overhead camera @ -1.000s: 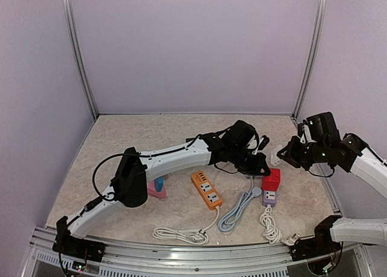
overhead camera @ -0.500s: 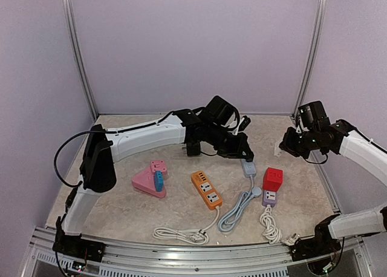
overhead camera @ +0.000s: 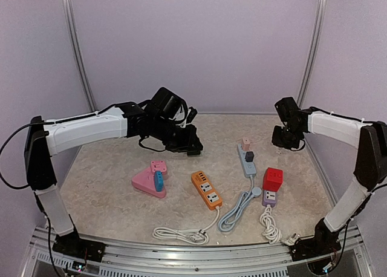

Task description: Pull the plug off the socket

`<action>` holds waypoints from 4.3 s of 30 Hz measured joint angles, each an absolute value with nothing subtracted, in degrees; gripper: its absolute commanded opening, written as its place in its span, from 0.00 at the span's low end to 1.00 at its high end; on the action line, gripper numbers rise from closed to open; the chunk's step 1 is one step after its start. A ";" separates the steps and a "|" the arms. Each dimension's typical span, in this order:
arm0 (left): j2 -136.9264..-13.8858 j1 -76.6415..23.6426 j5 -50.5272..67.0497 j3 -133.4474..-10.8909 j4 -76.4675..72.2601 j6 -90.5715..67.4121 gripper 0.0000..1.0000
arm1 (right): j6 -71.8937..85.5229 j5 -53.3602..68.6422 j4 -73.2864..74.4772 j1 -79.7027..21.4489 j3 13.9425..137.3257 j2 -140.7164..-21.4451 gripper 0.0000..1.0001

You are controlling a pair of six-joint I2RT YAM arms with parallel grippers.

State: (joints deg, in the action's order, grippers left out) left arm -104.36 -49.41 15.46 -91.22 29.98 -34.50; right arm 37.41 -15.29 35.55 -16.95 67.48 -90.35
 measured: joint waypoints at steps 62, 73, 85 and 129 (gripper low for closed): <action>-99.46 -48.64 10.02 -84.60 31.14 -37.01 0.09 | 29.50 -15.53 35.99 -20.62 78.15 -107.18 0.62; -99.44 -47.55 10.00 -83.79 30.85 -37.10 0.09 | 29.63 -11.27 33.91 -28.14 78.15 -103.90 0.50; -99.39 -46.63 10.02 -82.28 30.02 -37.52 0.09 | 29.26 -9.21 32.97 -28.86 78.17 -106.78 0.43; -101.71 -45.56 12.58 -81.91 27.73 -39.46 0.09 | 27.88 -14.63 25.89 -46.02 71.59 -106.10 0.00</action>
State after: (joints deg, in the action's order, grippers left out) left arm -101.71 -45.56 12.58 -81.91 27.73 -39.46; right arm 27.88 -14.63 25.89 -46.02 71.59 -106.10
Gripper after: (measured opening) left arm 0.088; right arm 0.253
